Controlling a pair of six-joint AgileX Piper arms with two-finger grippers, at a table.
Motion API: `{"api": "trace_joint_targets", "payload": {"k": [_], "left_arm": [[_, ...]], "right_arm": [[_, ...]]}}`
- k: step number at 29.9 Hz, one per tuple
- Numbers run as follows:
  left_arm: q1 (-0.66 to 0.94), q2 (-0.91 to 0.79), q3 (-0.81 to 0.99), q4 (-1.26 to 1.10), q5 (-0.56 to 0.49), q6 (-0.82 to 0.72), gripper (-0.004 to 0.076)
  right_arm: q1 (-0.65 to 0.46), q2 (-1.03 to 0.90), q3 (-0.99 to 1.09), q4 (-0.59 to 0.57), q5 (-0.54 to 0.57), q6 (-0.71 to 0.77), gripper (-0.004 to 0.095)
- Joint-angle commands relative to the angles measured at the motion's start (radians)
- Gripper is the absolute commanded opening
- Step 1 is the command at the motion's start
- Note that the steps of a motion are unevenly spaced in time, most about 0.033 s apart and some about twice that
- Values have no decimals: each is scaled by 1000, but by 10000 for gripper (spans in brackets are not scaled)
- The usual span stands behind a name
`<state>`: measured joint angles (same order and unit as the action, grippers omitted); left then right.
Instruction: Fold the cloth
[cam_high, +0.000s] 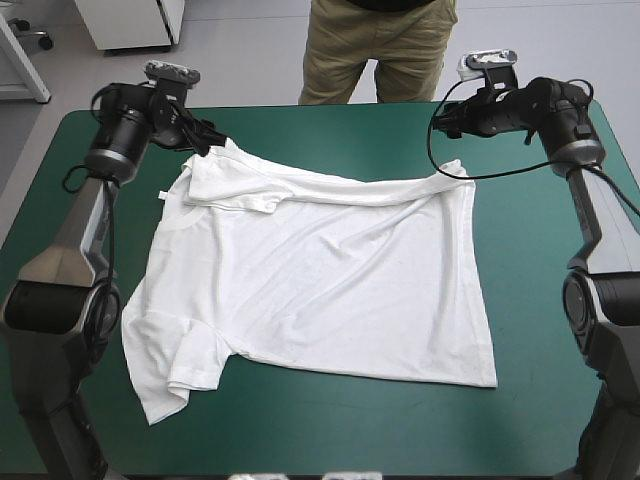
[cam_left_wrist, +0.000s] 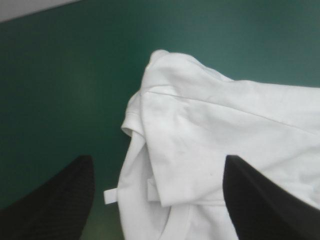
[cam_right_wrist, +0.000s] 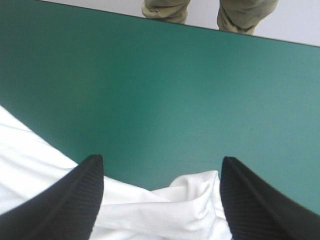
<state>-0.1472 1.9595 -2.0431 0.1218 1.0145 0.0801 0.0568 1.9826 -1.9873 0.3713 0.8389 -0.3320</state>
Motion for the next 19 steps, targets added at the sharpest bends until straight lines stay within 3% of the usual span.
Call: {"api": "trace_joint_targets", "payload": {"k": [1, 10, 15, 19], "left_arm": [[0, -167, -28, 13, 25, -8, 501], [0, -372, 51, 11, 274, -8, 496], [0, -593, 380, 30, 192, -73, 496], [0, -764, 670, 34, 111, -154, 496]], "right_arm": [[-10, -141, -50, 9, 17, 0, 590], [-10, -383, -50, -48, 159, 36, 532], [-10, -523, -50, -131, 220, 77, 532], [-10, -584, -48, -130, 291, 82, 532]]}}
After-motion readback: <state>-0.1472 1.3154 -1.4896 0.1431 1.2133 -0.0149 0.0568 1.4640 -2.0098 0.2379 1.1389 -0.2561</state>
